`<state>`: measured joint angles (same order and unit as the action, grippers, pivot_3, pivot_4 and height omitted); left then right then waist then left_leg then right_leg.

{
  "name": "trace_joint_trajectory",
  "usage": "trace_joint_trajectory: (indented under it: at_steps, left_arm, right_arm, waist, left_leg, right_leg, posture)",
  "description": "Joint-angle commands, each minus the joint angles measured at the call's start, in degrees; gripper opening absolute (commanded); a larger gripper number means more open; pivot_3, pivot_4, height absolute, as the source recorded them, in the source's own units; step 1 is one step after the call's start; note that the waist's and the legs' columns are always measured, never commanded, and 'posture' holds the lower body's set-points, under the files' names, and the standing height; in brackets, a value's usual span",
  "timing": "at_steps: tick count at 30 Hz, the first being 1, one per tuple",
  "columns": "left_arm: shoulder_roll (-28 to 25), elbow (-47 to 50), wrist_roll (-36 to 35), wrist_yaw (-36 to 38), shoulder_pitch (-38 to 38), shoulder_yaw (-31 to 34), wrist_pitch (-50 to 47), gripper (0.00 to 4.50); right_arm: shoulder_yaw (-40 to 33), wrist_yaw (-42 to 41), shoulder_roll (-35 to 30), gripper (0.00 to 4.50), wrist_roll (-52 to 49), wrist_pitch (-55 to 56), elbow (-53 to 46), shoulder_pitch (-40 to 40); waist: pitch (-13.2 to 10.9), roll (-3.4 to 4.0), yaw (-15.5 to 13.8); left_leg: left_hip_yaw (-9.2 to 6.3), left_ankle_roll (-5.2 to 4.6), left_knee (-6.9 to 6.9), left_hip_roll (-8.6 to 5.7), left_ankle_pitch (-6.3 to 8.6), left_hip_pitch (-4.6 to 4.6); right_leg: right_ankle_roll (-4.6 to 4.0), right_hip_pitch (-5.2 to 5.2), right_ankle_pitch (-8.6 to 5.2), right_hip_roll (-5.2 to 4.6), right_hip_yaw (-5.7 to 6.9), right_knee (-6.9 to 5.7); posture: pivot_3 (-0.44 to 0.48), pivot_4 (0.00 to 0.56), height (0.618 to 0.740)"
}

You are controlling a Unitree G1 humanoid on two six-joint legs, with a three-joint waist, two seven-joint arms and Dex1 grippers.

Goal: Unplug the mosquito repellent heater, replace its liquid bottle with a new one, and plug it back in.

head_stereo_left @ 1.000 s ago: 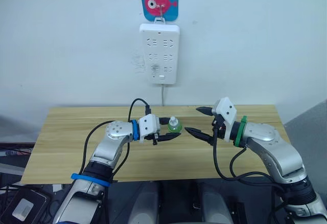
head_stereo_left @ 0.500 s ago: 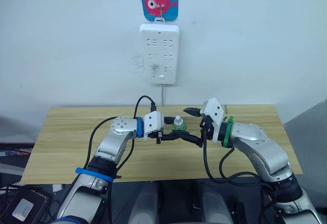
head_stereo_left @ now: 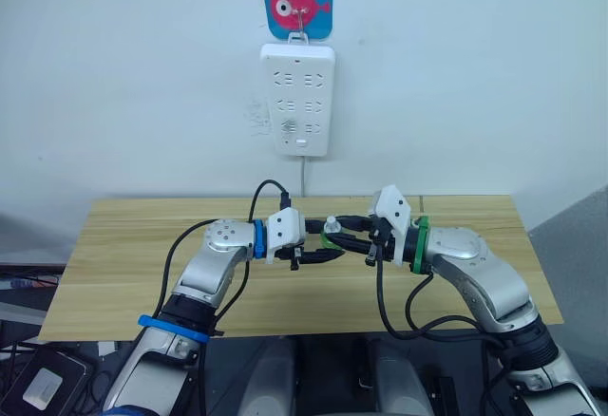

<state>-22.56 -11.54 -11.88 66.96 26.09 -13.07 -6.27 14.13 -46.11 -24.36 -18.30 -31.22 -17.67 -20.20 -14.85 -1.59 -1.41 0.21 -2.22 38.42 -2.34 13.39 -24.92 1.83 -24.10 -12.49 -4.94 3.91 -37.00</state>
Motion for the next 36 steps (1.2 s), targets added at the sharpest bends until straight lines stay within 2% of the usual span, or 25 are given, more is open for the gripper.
trace_joint_trajectory:
  at_steps: [1,4,8,12,13,16,22,26,31,36]
  left_arm:
    - [-0.4,4.8,-2.5,1.7,-0.6,0.2,0.0,2.23]
    - [-2.1,7.4,-3.7,5.4,-1.7,-1.0,-0.3,2.23]
    - [-5.2,10.3,-4.8,11.2,-3.7,-2.8,0.8,2.23]
    - [-6.1,10.2,-4.5,12.5,-3.7,-3.5,2.2,2.23]
    - [-6.1,9.9,-4.4,12.3,-3.5,-3.4,2.3,2.23]
    - [-6.0,8.7,-4.1,11.3,-3.1,-2.8,2.5,2.23]
    - [-6.3,6.5,-4.1,9.3,-2.8,-1.1,3.1,2.23]
    - [-5.5,6.0,-4.5,6.6,-3.3,-0.1,2.5,2.23]
    - [-4.4,6.5,-4.6,4.4,-3.7,0.0,1.7,2.23]
    - [-3.9,6.4,-4.3,4.1,-3.3,-0.5,1.7,2.23]
  right_arm:
    - [-0.7,-4.3,-1.3,1.03,-1.9,2.7,-0.1,-1.5]
    - [-0.4,-16.4,-4.6,1.03,-5.4,6.1,2.9,-5.4]
    - [1.6,-30.7,-7.0,1.03,-6.1,11.0,12.7,-12.7]
    - [2.3,-34.7,-6.2,1.03,-4.0,16.4,20.8,-16.3]
    - [2.1,-34.4,-5.8,1.03,-3.8,17.0,21.8,-16.7]
    - [0.7,-33.8,-6.2,2.07,-4.5,16.3,22.2,-16.1]
    - [-3.4,-31.2,-11.1,4.41,-4.7,15.1,18.1,-11.2]
    - [-5.7,-23.7,-12.1,4.46,-5.5,10.2,7.3,-4.5]
    - [-3.7,-10.2,-6.5,4.46,-3.5,4.7,-3.6,0.5]
    - [0.5,-1.1,0.7,4.46,0.9,4.5,-3.6,0.5]
  waist:
    - [0.0,0.00,0.0]
    - [0.0,0.00,0.0]
    - [0.0,0.02,0.1]
    - [0.1,0.04,0.0]
    - [0.1,0.04,-0.1]
    - [0.1,0.03,-0.3]
    - [0.1,0.03,-1.3]
    - [0.1,0.04,-1.5]
    - [0.2,0.07,-1.4]
    - [0.3,0.08,-1.5]
  left_leg:
    - [0.00,0.00,0.00,0.00,0.00,0.00]
    - [0.01,0.00,0.03,0.00,0.00,0.00]
    - [-0.01,-0.01,0.07,0.01,0.00,0.05]
    - [-0.01,0.02,0.06,0.03,-0.02,0.06]
    - [0.00,0.08,0.07,0.02,-0.05,0.05]
    - [0.01,0.25,0.13,0.00,-0.15,0.04]
    - [-0.01,0.26,0.22,-0.01,-0.15,0.03]
    - [-0.01,0.27,0.21,0.01,-0.15,0.03]
    - [-0.05,0.32,0.22,0.02,-0.17,0.03]
    - [-0.05,0.33,0.24,0.00,-0.18,0.03]
  right_leg:
    - [0.00,0.00,0.00,0.00,0.00,0.00]
    - [0.00,0.00,0.00,0.01,0.00,0.00]
    - [0.00,0.05,0.00,0.04,0.00,-0.01]
    - [-0.01,0.05,0.00,0.06,0.01,-0.04]
    - [-0.01,0.05,0.01,0.06,0.00,-0.04]
    - [0.00,0.07,0.01,0.04,0.00,-0.05]
    - [0.01,0.07,0.02,0.02,-0.01,-0.04]
    - [0.01,0.05,0.02,0.01,-0.04,-0.07]
    - [0.00,0.04,0.02,0.01,-0.06,-0.13]
    - [0.00,0.04,0.02,0.02,-0.07,-0.13]
  posture:
    - [0.076,0.202,0.740]
    - [0.073,0.202,0.740]
    - [0.092,0.189,0.740]
    - [0.115,0.181,0.740]
    - [0.115,0.181,0.740]
    - [0.122,0.179,0.740]
    - [0.118,0.184,0.740]
    - [0.113,0.183,0.740]
    - [0.107,0.177,0.740]
    - [0.100,0.172,0.740]
